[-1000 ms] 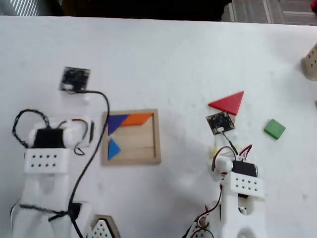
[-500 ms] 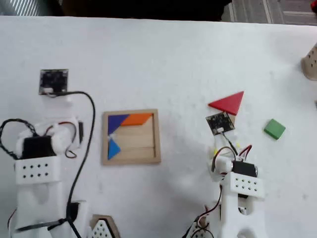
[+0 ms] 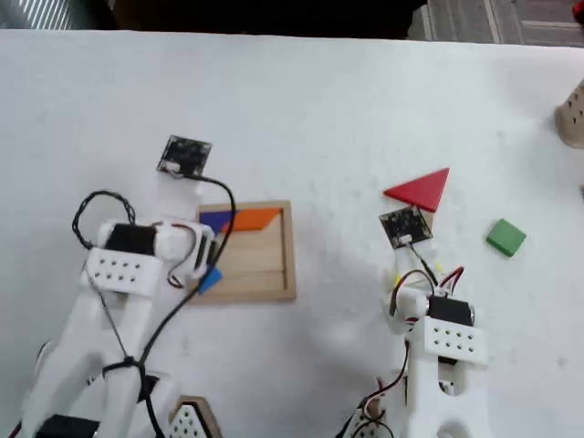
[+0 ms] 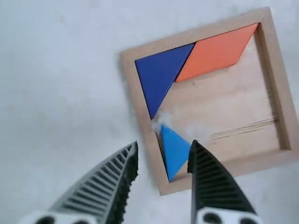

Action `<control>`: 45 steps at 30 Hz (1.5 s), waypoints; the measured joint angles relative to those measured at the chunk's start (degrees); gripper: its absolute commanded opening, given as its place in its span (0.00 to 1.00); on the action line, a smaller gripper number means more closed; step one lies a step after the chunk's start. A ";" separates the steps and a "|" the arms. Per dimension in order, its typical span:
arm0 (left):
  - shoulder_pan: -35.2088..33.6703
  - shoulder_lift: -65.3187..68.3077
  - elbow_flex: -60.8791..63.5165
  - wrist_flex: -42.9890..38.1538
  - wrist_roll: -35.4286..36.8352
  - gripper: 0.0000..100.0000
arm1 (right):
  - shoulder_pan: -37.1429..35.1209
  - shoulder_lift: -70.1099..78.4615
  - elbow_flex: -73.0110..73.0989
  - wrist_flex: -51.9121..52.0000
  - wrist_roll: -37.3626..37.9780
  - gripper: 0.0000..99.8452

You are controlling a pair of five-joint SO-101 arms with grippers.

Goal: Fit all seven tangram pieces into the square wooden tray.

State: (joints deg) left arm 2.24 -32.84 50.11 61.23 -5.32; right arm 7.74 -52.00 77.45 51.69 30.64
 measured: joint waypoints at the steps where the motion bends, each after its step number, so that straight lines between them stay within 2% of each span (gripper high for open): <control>1: 0.09 1.41 0.00 -0.88 0.00 0.18 | 0.00 0.00 0.00 0.00 0.00 0.02; 14: 0.79 16.79 0.00 -12.13 0.00 0.18 | 0.00 0.00 0.00 0.00 0.00 0.02; 22: 0.79 17.76 0.00 -13.01 0.00 0.10 | 0.00 0.00 0.00 0.00 0.00 0.02; 31: 2.73 17.76 1.67 -14.68 0.00 0.16 | 0.00 0.00 0.00 0.00 0.00 0.02; 45: 2.73 17.76 2.64 -17.05 0.00 0.15 | 0.00 0.00 0.00 0.00 0.00 0.02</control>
State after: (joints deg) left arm 4.97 -15.08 52.75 44.18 -5.32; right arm 7.74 -52.00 77.45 51.69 30.64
